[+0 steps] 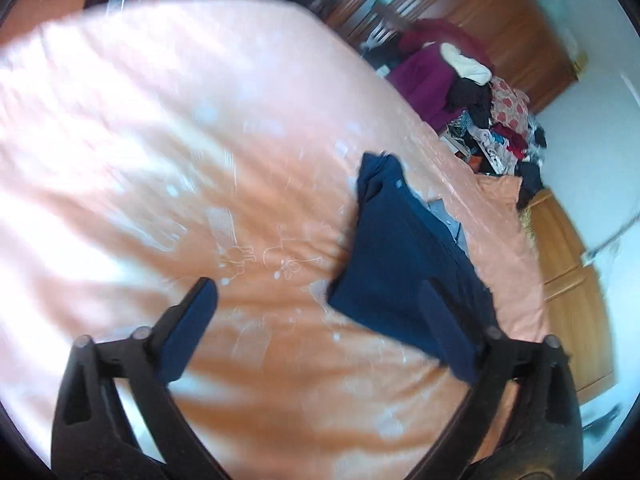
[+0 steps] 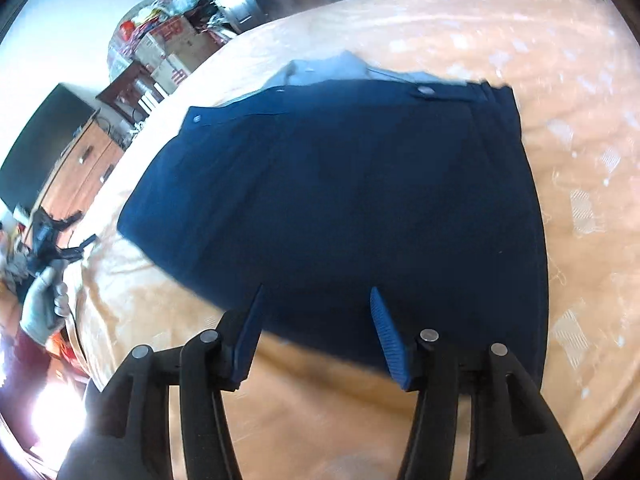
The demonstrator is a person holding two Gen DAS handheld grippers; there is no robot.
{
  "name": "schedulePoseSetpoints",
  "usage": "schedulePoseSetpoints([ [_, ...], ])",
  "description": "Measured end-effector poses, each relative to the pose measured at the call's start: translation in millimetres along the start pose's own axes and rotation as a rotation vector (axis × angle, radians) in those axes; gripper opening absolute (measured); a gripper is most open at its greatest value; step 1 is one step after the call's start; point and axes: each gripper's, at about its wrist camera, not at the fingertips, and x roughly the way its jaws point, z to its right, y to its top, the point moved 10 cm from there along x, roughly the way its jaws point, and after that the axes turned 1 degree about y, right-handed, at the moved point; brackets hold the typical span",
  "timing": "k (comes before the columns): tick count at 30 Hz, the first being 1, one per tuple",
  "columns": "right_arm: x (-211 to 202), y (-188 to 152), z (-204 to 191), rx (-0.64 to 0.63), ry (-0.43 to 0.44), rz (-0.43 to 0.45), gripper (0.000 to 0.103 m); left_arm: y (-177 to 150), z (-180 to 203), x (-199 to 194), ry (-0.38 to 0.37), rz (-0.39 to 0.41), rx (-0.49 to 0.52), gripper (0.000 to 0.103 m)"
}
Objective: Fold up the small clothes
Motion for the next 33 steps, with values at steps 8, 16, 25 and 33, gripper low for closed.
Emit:
schedulePoseSetpoints([
  [8,-26,-45,-42,-0.228,-0.316,0.032,0.077,-33,50,-6,-0.077,0.209,-0.103,0.103],
  [16,-4,-104,-31,-0.260,-0.443,-0.105,0.090,-74,61,82,-0.102,-0.060,-0.132,0.103],
  [25,-1,-113,-4,-0.083,-0.356,-0.108,0.103,-41,48,115,0.008,0.006,-0.225,0.103],
  [33,-2,-112,-3,-0.088,-0.348,-0.072,0.103,-31,58,130,-0.031,0.073,-0.209,0.080],
])
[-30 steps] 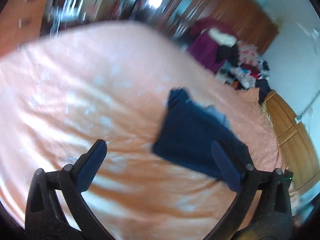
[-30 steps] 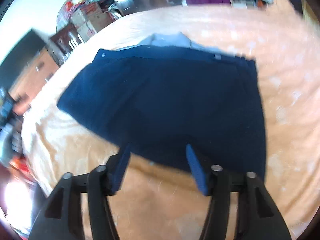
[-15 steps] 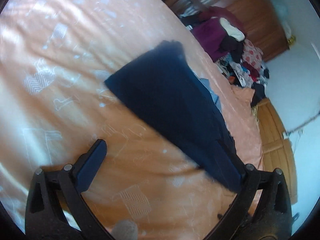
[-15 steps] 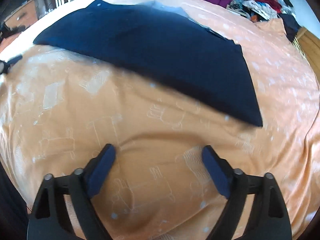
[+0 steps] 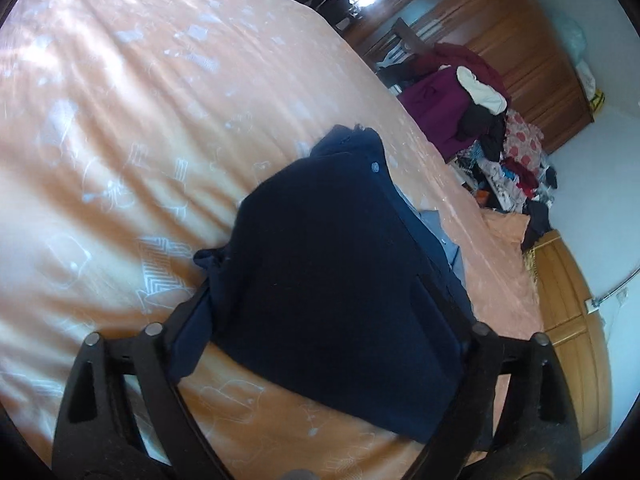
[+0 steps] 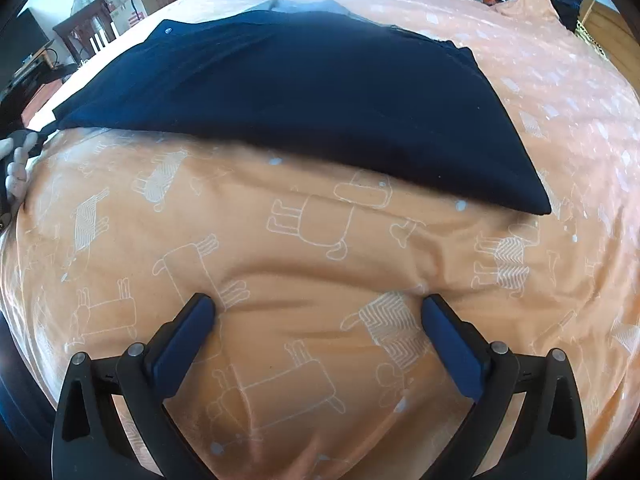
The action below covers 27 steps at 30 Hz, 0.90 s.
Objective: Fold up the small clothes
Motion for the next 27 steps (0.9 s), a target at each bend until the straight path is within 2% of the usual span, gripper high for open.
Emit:
schedulePoseSetpoints([
  [3,-2,0,-6,-0.006,-0.001,0.016,0.103,6,-7,-7,-0.028,0.029,-0.037,0.071],
  [8,-9,-8,-13,-0.007,0.002,0.027,0.103,-2,-10,-13,-0.053,0.021,-0.072,0.074],
  [10,-4,-3,-8,-0.009,0.001,0.033,0.103,-8,-11,-18,-0.019,0.012,-0.088,0.071],
  [13,-6,-5,-11,-0.010,-0.003,0.037,0.103,-31,5,-29,-0.073,-0.024,-0.084,0.072],
  [15,-6,-5,-11,-0.010,-0.005,0.046,0.103,-40,11,-21,-0.103,-0.056,-0.062,0.071],
  [19,-6,-5,-13,-0.012,-0.010,0.052,0.103,-22,5,-5,-0.125,-0.078,-0.116,0.070],
  [22,-7,-5,-14,-0.011,-0.007,0.051,0.103,-10,2,1,-0.122,-0.046,-0.122,0.067],
  [24,-7,-5,-14,-0.012,-0.009,0.056,0.103,-5,5,1,-0.129,-0.016,-0.112,0.061],
  [27,-8,-5,-14,-0.012,-0.010,0.057,0.103,4,-2,7,-0.136,0.015,-0.171,0.052],
])
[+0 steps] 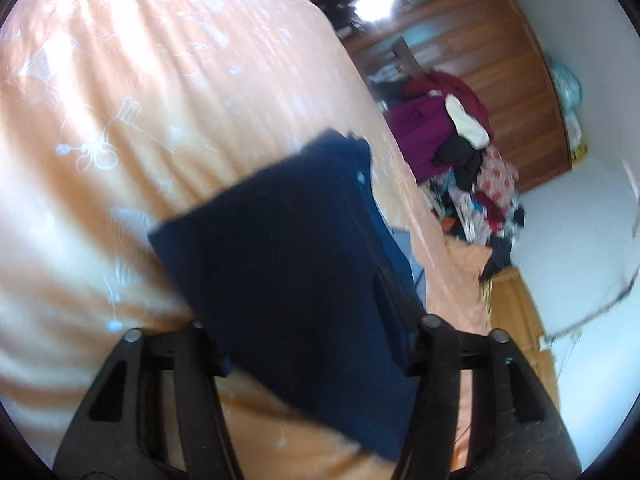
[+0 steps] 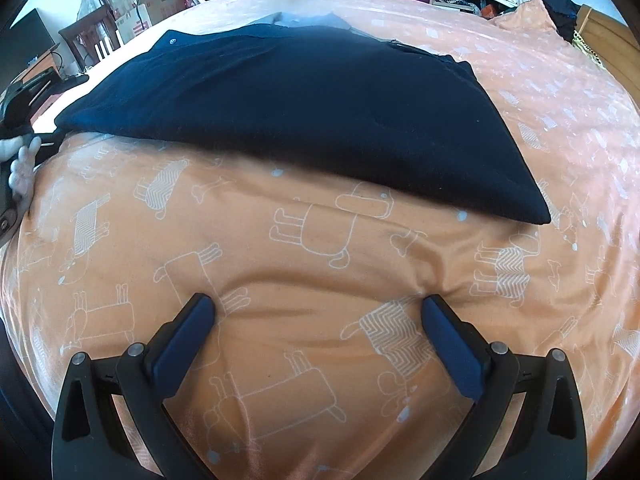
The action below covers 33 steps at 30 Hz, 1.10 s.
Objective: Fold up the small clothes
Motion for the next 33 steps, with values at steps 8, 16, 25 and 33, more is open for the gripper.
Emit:
schedulePoseSetpoints([
  [8,-25,10,-16,-0.090,-0.024,-0.072,0.089,-2,-2,3,-0.008,-0.014,-0.009,0.033],
  [16,-86,120,-85,-0.120,0.208,0.096,0.060,0,44,-10,-0.005,0.028,0.241,0.002],
  [25,-3,319,-216,-0.251,0.500,-0.101,0.072,-25,85,-2,0.103,0.052,0.622,0.002],
  [33,85,352,-281,-0.283,0.460,-0.403,0.072,-65,116,19,0.111,0.005,0.879,0.004],
])
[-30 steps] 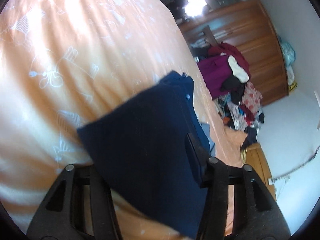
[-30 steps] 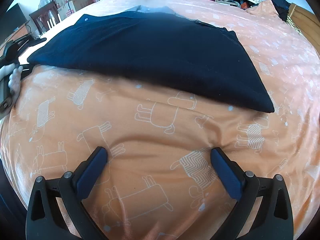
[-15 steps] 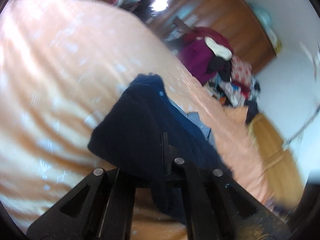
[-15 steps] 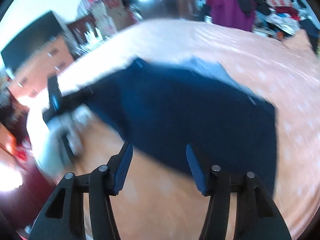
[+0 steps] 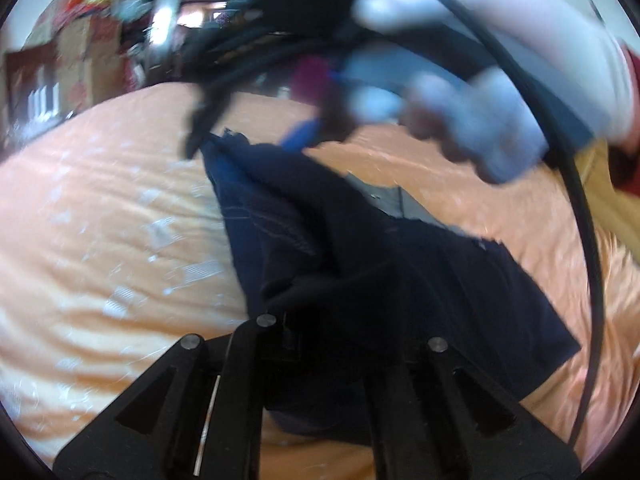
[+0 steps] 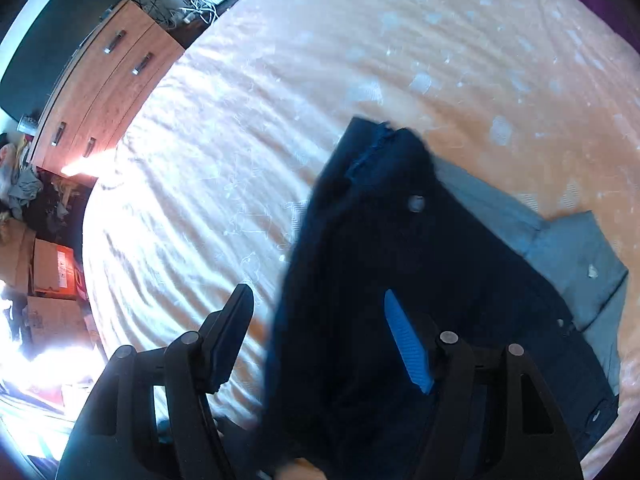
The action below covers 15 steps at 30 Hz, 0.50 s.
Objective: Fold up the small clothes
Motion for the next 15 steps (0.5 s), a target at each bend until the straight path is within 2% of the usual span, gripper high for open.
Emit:
schedulePoseSetpoints([
  [3,6,-6,18,0.015,-0.065,0.004,0.071,-3,18,5,-0.025,-0.007,0.060,0.005],
  [4,10,-6,28,0.025,-0.071,0.007,0.058,-4,25,6,-0.035,-0.011,0.080,0.005],
  [5,11,-9,37,0.036,-0.071,0.019,0.048,-4,27,4,-0.042,-0.013,0.090,0.005],
  [6,10,-17,50,0.053,-0.064,0.038,0.031,-4,34,3,-0.057,-0.016,0.110,0.005],
  [7,5,-21,58,0.072,-0.043,0.075,0.020,-3,44,0,-0.081,-0.018,0.134,0.005],
  [10,-44,-61,97,0.169,0.035,0.270,0.013,-1,89,-12,-0.183,-0.026,0.236,0.005],
  [12,-84,-107,133,0.263,0.075,0.392,0.013,-6,133,-20,-0.284,-0.050,0.330,0.005],
  [15,-122,-175,181,0.366,0.097,0.491,0.013,-26,203,-17,-0.414,-0.134,0.463,0.009],
])
